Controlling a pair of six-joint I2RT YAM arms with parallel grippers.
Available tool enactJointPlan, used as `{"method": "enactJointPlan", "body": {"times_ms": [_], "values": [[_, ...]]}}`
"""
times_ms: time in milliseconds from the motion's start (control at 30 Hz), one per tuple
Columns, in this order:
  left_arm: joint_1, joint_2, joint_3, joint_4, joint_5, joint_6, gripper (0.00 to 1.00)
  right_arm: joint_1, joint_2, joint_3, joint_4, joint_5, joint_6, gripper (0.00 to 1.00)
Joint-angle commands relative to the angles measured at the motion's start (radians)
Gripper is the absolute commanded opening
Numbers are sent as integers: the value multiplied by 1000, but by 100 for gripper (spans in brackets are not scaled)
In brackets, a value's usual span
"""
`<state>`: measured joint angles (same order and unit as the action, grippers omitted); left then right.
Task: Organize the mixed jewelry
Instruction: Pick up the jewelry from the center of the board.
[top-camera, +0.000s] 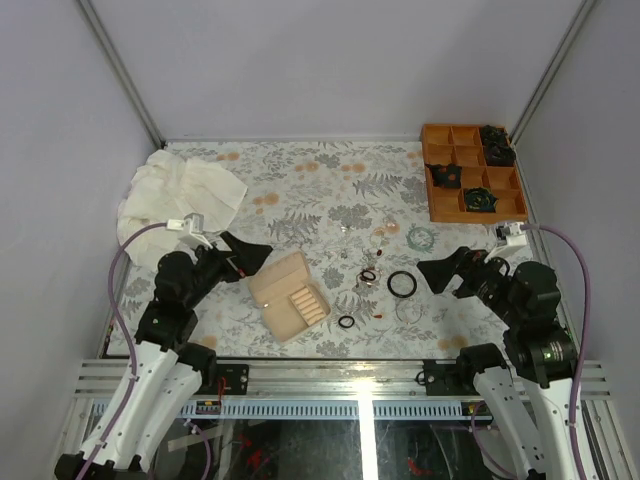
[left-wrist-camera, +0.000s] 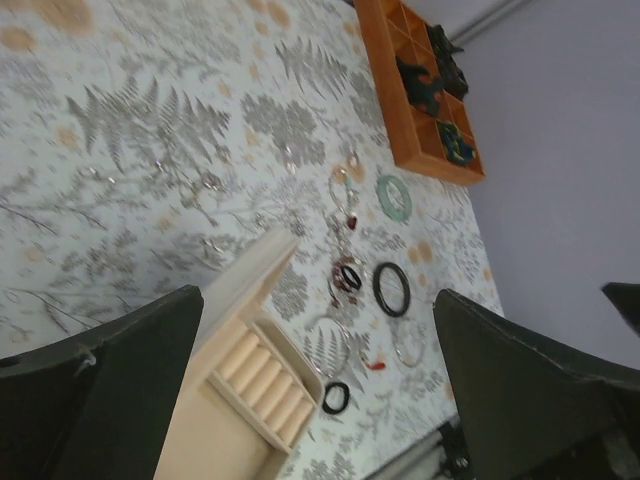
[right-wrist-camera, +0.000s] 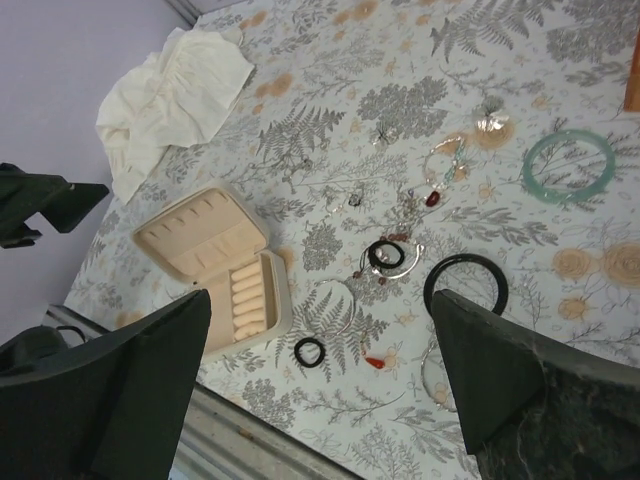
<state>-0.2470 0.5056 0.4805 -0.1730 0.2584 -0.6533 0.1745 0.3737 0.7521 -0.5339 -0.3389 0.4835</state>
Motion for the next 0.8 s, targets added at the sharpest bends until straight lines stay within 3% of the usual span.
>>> {"method": "enactJointPlan", "body": {"times_ms": [0, 267, 367, 567, 767], "values": [[2, -19, -12, 70, 135, -110, 100, 7, -14, 45, -73, -49, 58, 99], [3, 64, 108, -147, 109, -113, 100, 7, -208, 62, -174, 161, 169, 99], [2, 168, 174, -231, 159, -88, 100, 7, -183, 92, -207, 155, 163, 99], [3, 311, 219, -193, 358, -3, 100, 7, -75, 125, -214, 126, 226, 99], [4, 323, 223, -68, 363, -104, 100, 8, 5, 125, -30, -17, 323, 99]]}}
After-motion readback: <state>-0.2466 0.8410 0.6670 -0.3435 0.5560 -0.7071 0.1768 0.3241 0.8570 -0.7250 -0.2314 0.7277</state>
